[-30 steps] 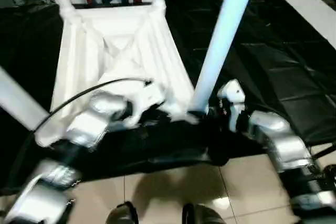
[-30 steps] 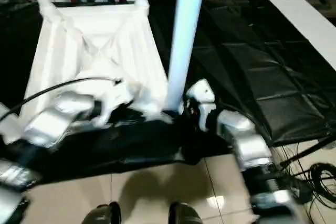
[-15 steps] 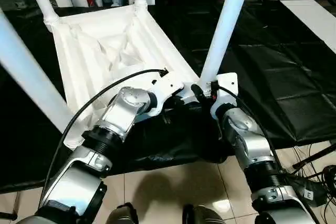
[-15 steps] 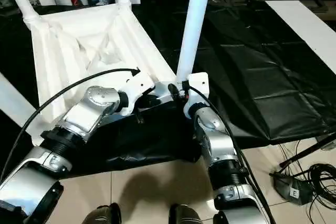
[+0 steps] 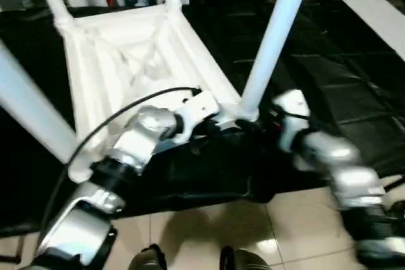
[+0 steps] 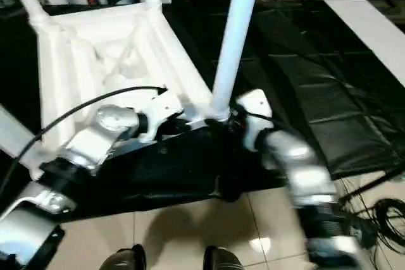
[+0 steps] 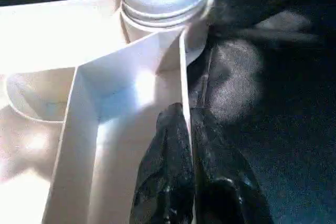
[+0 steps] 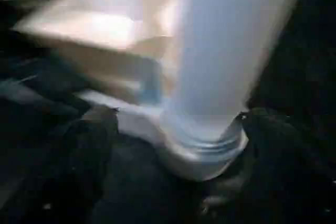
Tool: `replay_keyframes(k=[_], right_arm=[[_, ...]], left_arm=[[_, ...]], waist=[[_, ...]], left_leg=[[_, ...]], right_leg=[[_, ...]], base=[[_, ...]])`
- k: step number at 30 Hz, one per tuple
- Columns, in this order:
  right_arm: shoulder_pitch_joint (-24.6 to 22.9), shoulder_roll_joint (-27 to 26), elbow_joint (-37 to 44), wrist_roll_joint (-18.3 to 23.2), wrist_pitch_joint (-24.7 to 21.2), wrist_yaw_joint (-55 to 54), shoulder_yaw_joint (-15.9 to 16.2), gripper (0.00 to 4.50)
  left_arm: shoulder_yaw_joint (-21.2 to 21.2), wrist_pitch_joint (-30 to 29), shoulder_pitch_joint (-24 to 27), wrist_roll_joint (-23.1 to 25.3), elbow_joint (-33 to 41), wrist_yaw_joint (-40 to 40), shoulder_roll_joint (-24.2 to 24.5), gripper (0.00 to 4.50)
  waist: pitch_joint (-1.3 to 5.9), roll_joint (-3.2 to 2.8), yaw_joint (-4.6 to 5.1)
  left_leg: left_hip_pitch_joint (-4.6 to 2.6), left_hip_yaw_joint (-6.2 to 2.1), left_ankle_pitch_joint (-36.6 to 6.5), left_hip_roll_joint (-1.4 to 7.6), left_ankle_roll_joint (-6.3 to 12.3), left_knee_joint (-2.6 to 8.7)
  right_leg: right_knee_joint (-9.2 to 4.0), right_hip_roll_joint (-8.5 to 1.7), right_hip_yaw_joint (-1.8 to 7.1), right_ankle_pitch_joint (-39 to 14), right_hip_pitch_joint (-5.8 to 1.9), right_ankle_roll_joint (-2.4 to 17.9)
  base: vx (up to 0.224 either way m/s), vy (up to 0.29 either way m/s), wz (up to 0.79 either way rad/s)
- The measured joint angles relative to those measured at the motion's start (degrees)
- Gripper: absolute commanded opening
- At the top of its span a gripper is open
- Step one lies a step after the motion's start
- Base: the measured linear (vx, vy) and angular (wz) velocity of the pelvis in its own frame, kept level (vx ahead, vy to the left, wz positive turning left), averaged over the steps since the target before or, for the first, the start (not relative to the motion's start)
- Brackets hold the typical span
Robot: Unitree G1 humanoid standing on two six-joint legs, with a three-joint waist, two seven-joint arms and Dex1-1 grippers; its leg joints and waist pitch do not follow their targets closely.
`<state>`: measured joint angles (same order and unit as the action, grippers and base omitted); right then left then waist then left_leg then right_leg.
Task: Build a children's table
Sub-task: Rotate leg to tighten
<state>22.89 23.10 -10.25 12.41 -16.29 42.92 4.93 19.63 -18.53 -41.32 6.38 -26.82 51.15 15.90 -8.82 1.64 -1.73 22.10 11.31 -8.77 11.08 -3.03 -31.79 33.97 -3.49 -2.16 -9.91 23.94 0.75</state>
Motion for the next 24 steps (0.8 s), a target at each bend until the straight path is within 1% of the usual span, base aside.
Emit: replay_keyframes(k=[1,3,4,7,10,12,16,17,21,24], right_arm=[[-1.0,2.7,1.4,0.4,0.2,3.6,1.0,4.42],[-1.7,6.0,1.3,0.3,1.0,6.7,1.1,4.42],[-2.1,7.5,1.1,0.2,1.5,7.6,0.6,4.42],[-2.1,8.8,1.5,0.4,2.5,10.1,0.0,4.42],[-2.3,9.8,3.5,1.1,2.1,13.1,0.2,4.42],[-2.2,10.2,4.1,1.4,1.6,13.8,0.2,4.42],[-1.2,9.7,4.1,1.4,1.4,13.9,1.0,4.42],[-1.0,9.4,4.0,1.4,1.4,14.0,1.7,4.42],[0.7,7.0,0.7,0.2,3.3,15.2,4.5,4.42],[2.4,5.0,-2.0,-0.8,3.9,15.4,5.6,4.42]], left_arm=[[0.1,0.1,0.8,0.0,1.6,0.8,0.8,0.0],[0.2,0.6,2.2,-0.8,4.3,2.9,2.9,0.0],[0.2,1.2,3.2,-1.5,5.4,4.5,4.2,0.0],[0.3,1.2,4.8,-2.0,8.8,7.3,6.4,0.0],[0.7,0.6,6.6,-3.0,12.5,11.0,9.3,0.0],[0.9,-0.2,7.4,-3.5,14.4,13.1,10.8,0.0],[1.4,-1.0,7.7,-3.8,15.5,14.6,11.1,0.0],[1.5,-1.2,7.7,-3.9,15.7,14.6,11.1,0.0],[1.6,-1.5,7.7,-3.9,15.9,14.8,11.0,0.0],[1.6,-1.6,7.6,-3.9,16.0,14.9,11.0,0.0]], waist=[[-0.01,0.01,0.01],[-0.02,0.01,0.08],[-0.02,0.01,0.07],[-0.02,0.01,0.03],[-0.03,0.03,-0.11],[-0.04,0.04,-0.39],[-0.04,0.04,-0.45],[-0.04,0.04,-0.41],[-0.05,0.02,-0.26],[-0.07,-0.01,-0.32]], left_leg=[[0.0,-0.05,0.0,0.03,0.0,0.05],[0.06,-0.04,0.0,0.08,0.0,0.07],[0.06,-0.04,0.0,0.09,0.0,0.09],[0.09,0.05,0.0,0.13,0.1,0.1],[0.15,0.1,0.0,0.13,0.3,0.09],[0.15,0.1,0.0,0.12,0.33,0.08],[0.15,0.18,0.0,0.08,0.33,0.0],[0.14,0.18,0.0,0.07,0.32,-0.03],[0.12,0.17,-0.1,0.07,0.18,-0.04],[0.15,0.17,-0.1,0.07,0.27,-0.04]], right_leg=[[0.0,0.03,-0.06,-0.1,0.04,-0.1],[0.0,0.08,-0.05,-0.1,0.17,-0.2],[0.0,0.1,-0.05,-0.2,0.18,-0.2],[-0.04,0.1,-0.05,-0.4,0.19,-0.1],[-0.06,0.09,-0.04,-0.5,0.22,0.1],[-0.05,0.08,-0.05,-0.5,0.19,0.2],[-0.03,0.0,0.01,-0.6,0.14,0.2],[-0.01,-0.01,0.03,-0.6,0.12,0.2],[0.04,-0.01,0.01,-0.6,0.1,0.2],[0.02,-0.01,0.01,-0.6,0.11,0.2]], base=[[0.0,0.0,0.0],[0.0,0.0,0.0],[0.0,0.0,0.0],[0.0,0.0,0.0],[0.0,0.0,0.0],[0.0,0.0,0.0],[0.0,0.0,0.0],[0.0,0.0,0.0],[0.0,0.0,0.0],[0.0,0.0,0.0]])
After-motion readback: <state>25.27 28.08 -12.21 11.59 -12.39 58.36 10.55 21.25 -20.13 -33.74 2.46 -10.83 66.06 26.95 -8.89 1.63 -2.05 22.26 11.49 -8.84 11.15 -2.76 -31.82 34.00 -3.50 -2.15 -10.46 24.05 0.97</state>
